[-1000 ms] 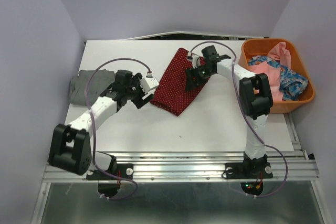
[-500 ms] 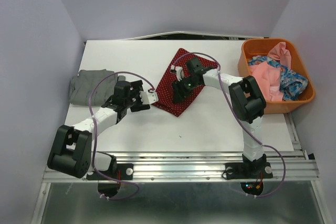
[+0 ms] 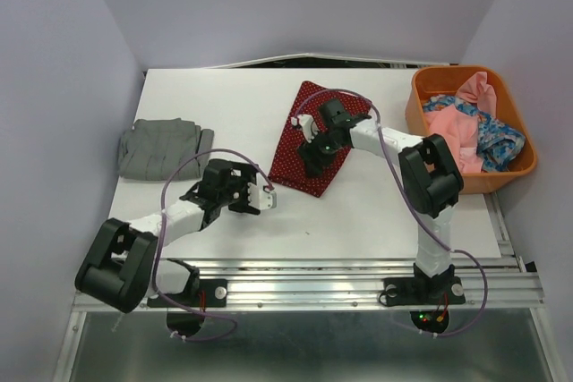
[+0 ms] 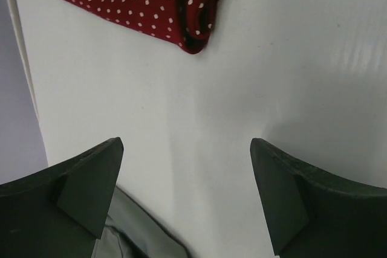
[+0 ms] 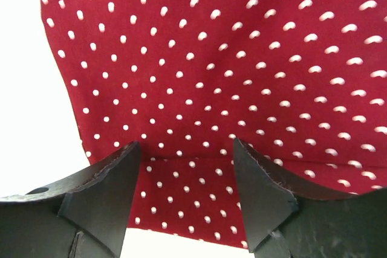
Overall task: Fold and stack the skirts
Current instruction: Fold the skirt
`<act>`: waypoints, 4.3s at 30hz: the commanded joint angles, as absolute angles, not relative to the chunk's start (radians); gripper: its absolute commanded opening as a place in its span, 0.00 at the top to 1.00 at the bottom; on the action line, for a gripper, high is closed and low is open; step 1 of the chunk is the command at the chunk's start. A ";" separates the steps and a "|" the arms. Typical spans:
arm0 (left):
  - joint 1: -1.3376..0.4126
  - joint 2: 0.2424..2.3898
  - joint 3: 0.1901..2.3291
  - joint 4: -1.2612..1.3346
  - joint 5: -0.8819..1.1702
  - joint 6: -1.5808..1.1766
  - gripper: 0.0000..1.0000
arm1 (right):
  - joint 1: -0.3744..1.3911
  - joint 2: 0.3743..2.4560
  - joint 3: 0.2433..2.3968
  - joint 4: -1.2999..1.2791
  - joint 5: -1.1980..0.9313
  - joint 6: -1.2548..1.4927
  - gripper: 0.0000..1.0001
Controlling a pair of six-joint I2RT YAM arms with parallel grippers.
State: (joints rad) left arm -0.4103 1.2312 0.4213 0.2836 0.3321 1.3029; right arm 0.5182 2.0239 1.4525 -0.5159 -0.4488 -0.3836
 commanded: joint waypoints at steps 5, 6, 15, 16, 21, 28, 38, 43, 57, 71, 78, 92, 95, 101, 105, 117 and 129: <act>-0.482 1.460 0.511 0.452 0.259 1.347 0.02 | 0.506 2.066 1.681 -0.607 -0.515 -0.259 0.32; -0.489 1.476 0.517 0.469 0.258 1.350 0.02 | 0.506 2.081 1.690 -0.610 -0.517 -0.253 0.32; -0.601 1.568 0.525 0.517 0.299 1.445 0.02 | 0.506 2.278 1.692 -0.618 -0.503 -0.253 0.37; -0.607 1.583 0.529 0.515 0.305 1.447 0.02 | 0.506 2.286 1.692 -0.617 -0.502 -0.253 0.37; -0.641 1.646 0.587 0.517 0.287 1.456 0.04 | 0.506 2.309 1.690 -0.617 -0.509 -0.255 0.38; -0.649 1.713 0.661 0.511 0.236 1.408 0.15 | 0.506 2.301 1.661 -0.620 -0.531 -0.265 0.38; -0.650 1.657 0.664 0.464 0.271 1.404 0.59 | 0.506 2.304 1.667 -0.621 -0.555 -0.252 0.39; -0.652 1.655 0.747 0.293 0.259 1.397 0.92 | 0.497 2.275 1.689 -0.620 -0.548 -0.238 0.36; -0.653 1.629 0.959 -0.294 0.333 1.214 1.00 | 0.301 2.282 2.049 -0.621 -0.440 -0.215 0.07; -0.653 1.660 1.186 -0.749 0.500 1.000 1.00 | 0.282 2.444 2.152 -0.560 -0.506 -0.219 0.06; -0.657 1.660 1.135 -0.467 0.361 0.833 1.00 | 0.282 2.373 2.025 -0.525 -0.551 -0.215 0.09; -0.664 1.744 1.105 -0.353 0.311 0.833 1.00 | 0.282 2.128 1.858 -0.574 -0.600 -0.204 0.10; -0.664 1.717 1.082 -0.360 0.328 0.850 1.00 | 0.282 2.111 1.809 -0.601 -0.660 -0.212 0.12; -0.664 1.684 1.127 -0.419 0.363 0.845 1.00 | 0.301 2.161 1.827 -0.562 -0.592 -0.193 0.11; -0.663 1.663 1.164 -0.500 0.379 0.870 1.00 | 0.301 2.253 1.960 -0.512 -0.508 -0.183 0.07; -0.663 1.649 1.230 -0.623 0.433 0.885 1.00 | 0.301 2.500 2.155 -0.472 -0.532 -0.241 0.07; -0.649 1.597 1.338 -0.699 0.462 0.833 1.00 | 0.388 2.284 1.696 -0.413 -0.692 -0.328 0.41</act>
State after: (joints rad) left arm -0.6586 1.6562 1.2560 -0.6708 0.4198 0.8692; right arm 0.3363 2.3428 1.8370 -0.3798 -0.6220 -0.3073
